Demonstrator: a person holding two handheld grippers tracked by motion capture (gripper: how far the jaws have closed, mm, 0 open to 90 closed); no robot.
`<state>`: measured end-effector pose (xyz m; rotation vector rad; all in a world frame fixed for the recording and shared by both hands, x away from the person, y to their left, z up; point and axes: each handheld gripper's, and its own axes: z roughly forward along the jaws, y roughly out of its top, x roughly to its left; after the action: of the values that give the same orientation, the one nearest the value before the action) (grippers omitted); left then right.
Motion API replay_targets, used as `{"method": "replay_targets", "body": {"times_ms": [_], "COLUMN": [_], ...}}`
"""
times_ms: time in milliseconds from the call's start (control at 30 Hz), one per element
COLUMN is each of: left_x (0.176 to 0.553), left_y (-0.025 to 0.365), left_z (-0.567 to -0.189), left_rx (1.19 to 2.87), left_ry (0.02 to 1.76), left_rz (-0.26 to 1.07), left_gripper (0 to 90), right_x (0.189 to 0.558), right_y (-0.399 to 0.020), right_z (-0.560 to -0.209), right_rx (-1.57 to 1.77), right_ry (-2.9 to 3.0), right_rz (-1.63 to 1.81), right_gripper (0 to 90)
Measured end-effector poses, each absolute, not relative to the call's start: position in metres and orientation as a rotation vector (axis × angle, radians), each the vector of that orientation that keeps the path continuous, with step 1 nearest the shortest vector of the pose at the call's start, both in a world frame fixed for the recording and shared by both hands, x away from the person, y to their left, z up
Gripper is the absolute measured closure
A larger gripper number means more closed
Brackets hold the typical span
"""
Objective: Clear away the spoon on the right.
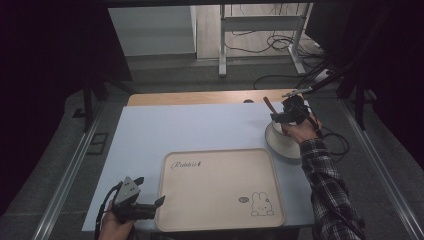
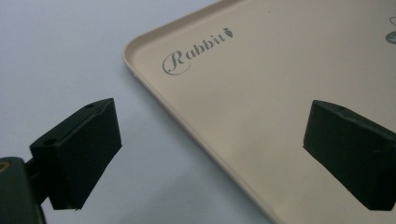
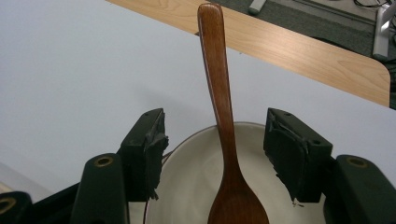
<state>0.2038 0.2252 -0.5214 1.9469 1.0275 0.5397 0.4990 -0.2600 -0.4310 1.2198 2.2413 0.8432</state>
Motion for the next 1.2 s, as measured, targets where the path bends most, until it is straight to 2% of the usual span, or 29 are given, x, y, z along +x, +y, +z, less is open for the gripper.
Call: {"method": "replay_targets", "body": {"times_ms": [133,600,867,1200], "left_x": [0.204,0.203,0.203,0.203], "left_y": [0.225,0.225,0.224,0.224], "left_z": [-0.521,-0.521,-0.521,-0.521], "left_rx": [1.946,1.95,1.955,1.958], "left_ry": [1.027,1.019,1.015,1.015], "left_rz": [0.539,0.544,0.545,0.548], "left_gripper": [3.9,3.9,3.8,3.9], "right_x": [0.507,0.529,0.534,0.529], "right_y": [-0.256,-0.247,-0.245,-0.245], "right_z": [-0.433,-0.444,-0.449,-0.436], "right_rx": [1.21,1.196,1.197,1.195], "right_ry": [2.243,2.279,2.3,2.298], "right_rz": [0.827,0.785,0.746,0.771], "right_gripper": [40.4,57.5,76.0,78.8]}}
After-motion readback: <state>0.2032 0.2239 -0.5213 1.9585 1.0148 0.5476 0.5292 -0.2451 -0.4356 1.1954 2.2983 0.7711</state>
